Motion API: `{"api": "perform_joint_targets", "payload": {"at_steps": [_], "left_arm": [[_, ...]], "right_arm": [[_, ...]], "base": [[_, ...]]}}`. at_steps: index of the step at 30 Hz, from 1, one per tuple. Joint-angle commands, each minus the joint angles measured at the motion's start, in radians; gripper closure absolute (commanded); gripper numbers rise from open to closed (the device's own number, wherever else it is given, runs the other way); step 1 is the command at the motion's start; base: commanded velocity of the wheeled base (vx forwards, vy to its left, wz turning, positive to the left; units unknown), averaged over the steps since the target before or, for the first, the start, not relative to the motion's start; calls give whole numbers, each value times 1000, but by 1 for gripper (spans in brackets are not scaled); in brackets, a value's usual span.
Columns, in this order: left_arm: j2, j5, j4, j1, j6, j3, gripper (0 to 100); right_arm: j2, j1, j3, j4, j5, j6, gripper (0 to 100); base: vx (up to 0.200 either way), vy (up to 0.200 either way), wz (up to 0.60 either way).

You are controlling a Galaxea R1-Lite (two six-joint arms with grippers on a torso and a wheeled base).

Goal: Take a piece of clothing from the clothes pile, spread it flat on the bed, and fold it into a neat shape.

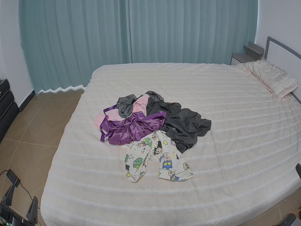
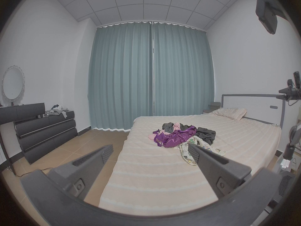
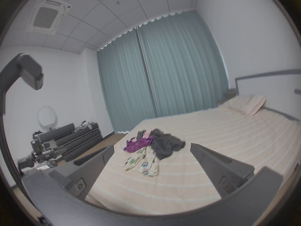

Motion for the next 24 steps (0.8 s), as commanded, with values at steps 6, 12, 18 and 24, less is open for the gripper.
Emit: {"api": "perform_joint_targets", "payload": {"at_steps": [6,12,18,24], "left_arm": [[-17,-2,1,0,1,18,0],[-17,-4,1,0,0,18,0],[-17,-4,1,0,0,18,0],[-17,-4,-1,0,0,18,0]], "right_arm": [[1087,233,-77,-365,76,256,0],[1421,293,-127,-641,-48,401,0],[1576,339,-239,-661,-129,477,0],[1687,419,-327,-652,-224,583,0]], "base": [[0,0,0],[0,0,0],[0,0,0],[0,0,0]]}}
